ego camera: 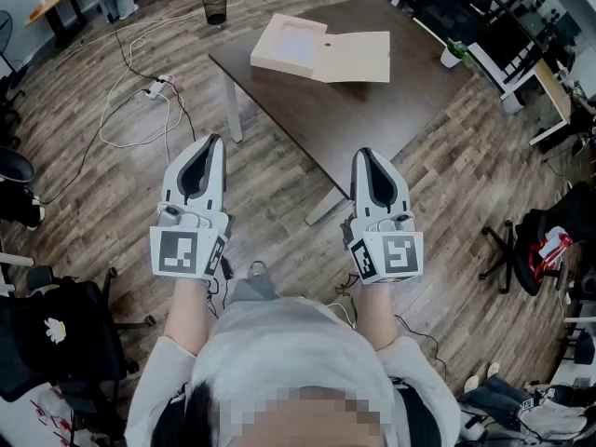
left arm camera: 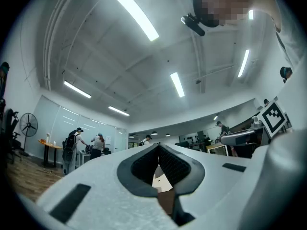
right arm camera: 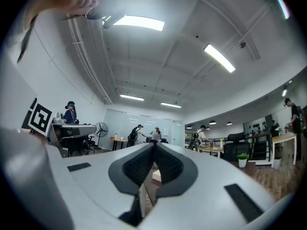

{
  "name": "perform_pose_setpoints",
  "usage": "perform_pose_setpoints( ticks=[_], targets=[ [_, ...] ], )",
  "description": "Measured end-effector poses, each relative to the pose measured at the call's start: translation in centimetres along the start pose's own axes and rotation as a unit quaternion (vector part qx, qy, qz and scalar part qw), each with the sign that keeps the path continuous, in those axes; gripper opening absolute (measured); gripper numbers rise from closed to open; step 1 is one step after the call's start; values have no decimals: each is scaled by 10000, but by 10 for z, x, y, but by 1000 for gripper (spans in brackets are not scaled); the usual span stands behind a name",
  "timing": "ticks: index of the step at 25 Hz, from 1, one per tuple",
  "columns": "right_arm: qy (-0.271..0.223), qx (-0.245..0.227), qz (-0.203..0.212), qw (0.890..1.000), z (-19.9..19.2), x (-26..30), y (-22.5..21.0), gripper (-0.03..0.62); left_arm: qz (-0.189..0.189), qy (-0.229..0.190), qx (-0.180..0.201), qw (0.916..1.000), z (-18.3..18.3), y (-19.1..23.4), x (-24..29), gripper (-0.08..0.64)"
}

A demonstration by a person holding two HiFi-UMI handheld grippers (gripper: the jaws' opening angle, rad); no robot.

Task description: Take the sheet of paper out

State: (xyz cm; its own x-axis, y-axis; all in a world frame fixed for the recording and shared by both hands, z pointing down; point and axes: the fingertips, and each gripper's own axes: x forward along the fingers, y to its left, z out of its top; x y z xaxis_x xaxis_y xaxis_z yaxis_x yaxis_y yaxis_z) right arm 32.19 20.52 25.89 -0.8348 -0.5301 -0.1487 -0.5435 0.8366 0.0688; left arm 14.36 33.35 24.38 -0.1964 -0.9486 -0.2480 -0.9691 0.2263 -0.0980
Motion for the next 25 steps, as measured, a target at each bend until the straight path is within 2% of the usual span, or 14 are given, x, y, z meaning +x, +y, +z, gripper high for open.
perform_pose_setpoints(
  ticks=[13, 20, 25],
  targets=[
    [-22, -50, -26, 10000, 0, 18, 9, 18, -112, -9, 24, 9999, -2, 17, 9, 9],
    [-94, 164, -211, 9996, -8, 44, 12, 18, -46, -20, 87, 9999, -10, 45, 20, 9],
    [-163, 122, -315, 9993, -9, 58, 20, 18, -124, -55, 88, 9999, -13, 62, 26, 9]
  ],
)
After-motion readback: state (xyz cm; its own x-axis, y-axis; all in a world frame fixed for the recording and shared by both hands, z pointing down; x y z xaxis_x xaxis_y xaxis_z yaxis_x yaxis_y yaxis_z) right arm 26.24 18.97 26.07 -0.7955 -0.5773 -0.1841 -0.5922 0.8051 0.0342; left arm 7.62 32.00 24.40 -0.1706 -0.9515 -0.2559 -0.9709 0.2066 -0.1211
